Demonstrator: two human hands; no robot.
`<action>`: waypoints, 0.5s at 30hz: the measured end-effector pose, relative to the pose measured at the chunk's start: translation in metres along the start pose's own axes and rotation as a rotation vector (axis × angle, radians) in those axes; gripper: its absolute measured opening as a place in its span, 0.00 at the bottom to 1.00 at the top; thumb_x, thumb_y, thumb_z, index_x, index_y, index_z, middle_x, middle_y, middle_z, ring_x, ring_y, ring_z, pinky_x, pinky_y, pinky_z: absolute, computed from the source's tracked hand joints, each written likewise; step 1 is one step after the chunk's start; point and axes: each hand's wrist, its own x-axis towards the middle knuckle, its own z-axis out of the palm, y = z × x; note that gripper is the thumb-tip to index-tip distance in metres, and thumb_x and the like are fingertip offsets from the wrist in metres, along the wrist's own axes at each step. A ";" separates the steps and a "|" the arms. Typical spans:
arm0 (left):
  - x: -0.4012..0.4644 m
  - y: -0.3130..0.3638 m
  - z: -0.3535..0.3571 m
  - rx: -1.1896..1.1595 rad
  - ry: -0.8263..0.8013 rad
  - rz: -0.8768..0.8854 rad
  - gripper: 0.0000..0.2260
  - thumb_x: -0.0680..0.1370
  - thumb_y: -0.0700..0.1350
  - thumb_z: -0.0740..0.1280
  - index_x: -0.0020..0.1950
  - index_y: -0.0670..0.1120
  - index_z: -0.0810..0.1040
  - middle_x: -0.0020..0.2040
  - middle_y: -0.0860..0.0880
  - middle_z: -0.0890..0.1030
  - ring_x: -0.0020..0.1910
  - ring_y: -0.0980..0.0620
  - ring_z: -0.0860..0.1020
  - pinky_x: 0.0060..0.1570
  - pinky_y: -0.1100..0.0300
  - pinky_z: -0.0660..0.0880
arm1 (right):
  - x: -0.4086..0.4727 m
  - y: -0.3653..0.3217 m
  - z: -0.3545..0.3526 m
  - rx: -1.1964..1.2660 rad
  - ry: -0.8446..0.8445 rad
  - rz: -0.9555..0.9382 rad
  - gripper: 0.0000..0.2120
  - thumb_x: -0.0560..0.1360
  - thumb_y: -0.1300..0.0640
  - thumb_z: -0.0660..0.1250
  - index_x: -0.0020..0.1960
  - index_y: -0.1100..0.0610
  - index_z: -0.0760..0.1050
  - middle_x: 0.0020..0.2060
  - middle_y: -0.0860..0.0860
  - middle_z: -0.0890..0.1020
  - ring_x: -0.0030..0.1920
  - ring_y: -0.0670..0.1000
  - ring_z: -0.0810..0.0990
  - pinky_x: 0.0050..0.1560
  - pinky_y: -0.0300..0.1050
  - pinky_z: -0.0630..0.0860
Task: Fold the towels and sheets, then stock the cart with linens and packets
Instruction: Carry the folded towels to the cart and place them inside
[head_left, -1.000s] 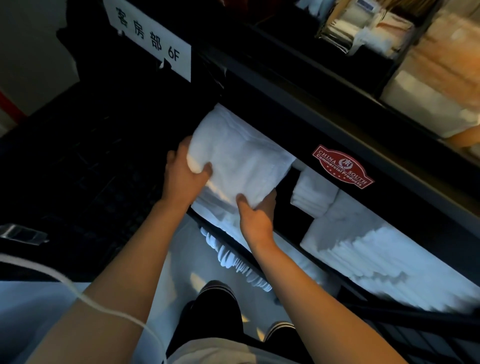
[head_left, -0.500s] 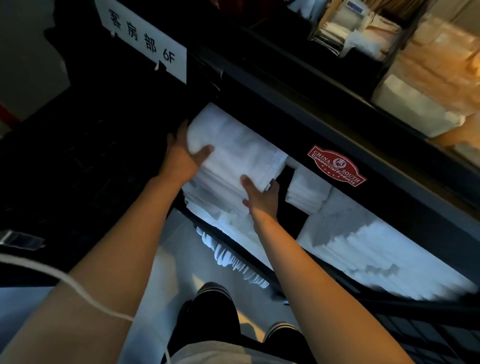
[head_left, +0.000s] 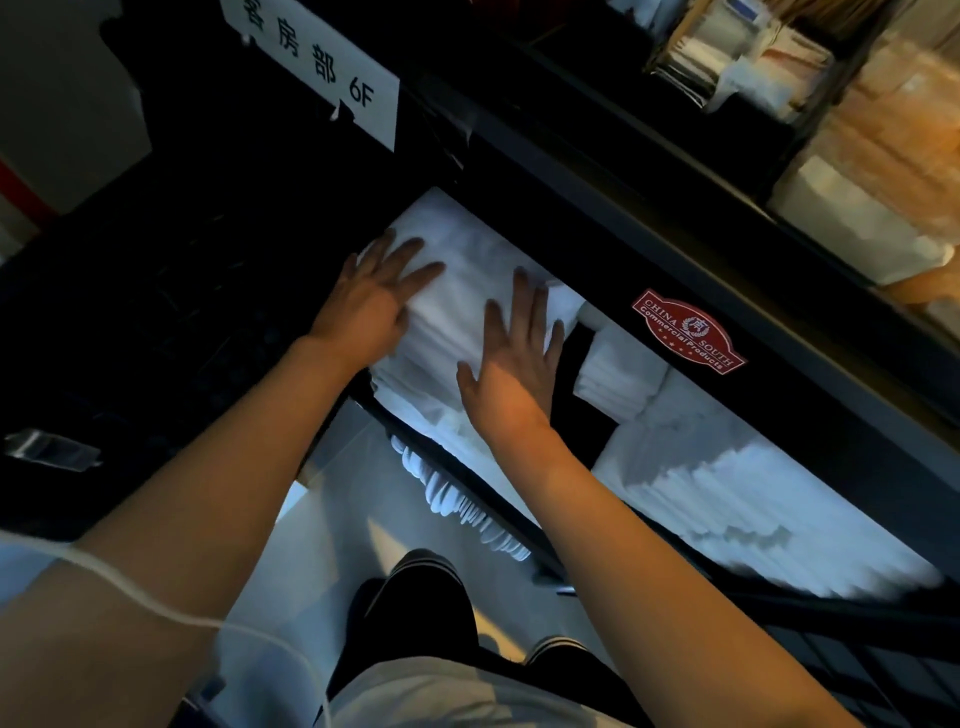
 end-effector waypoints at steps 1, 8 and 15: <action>0.003 -0.005 -0.001 -0.020 0.003 0.006 0.33 0.77 0.36 0.66 0.81 0.53 0.65 0.83 0.45 0.57 0.82 0.38 0.51 0.77 0.35 0.55 | 0.002 0.000 0.001 -0.039 -0.003 -0.042 0.38 0.76 0.44 0.71 0.80 0.57 0.63 0.83 0.56 0.43 0.83 0.59 0.39 0.80 0.66 0.48; 0.017 -0.028 0.005 -0.100 -0.020 0.035 0.30 0.79 0.37 0.66 0.80 0.51 0.66 0.83 0.44 0.59 0.82 0.36 0.53 0.78 0.38 0.56 | 0.005 0.006 0.014 -0.057 -0.140 -0.015 0.36 0.83 0.43 0.59 0.84 0.52 0.46 0.84 0.53 0.41 0.82 0.57 0.36 0.80 0.65 0.44; 0.016 -0.030 0.005 -0.109 -0.065 0.021 0.32 0.77 0.36 0.67 0.80 0.52 0.66 0.83 0.46 0.58 0.82 0.37 0.53 0.78 0.39 0.57 | -0.003 -0.004 0.019 -0.063 -0.206 0.061 0.41 0.83 0.42 0.58 0.84 0.54 0.37 0.82 0.54 0.34 0.81 0.58 0.32 0.80 0.65 0.47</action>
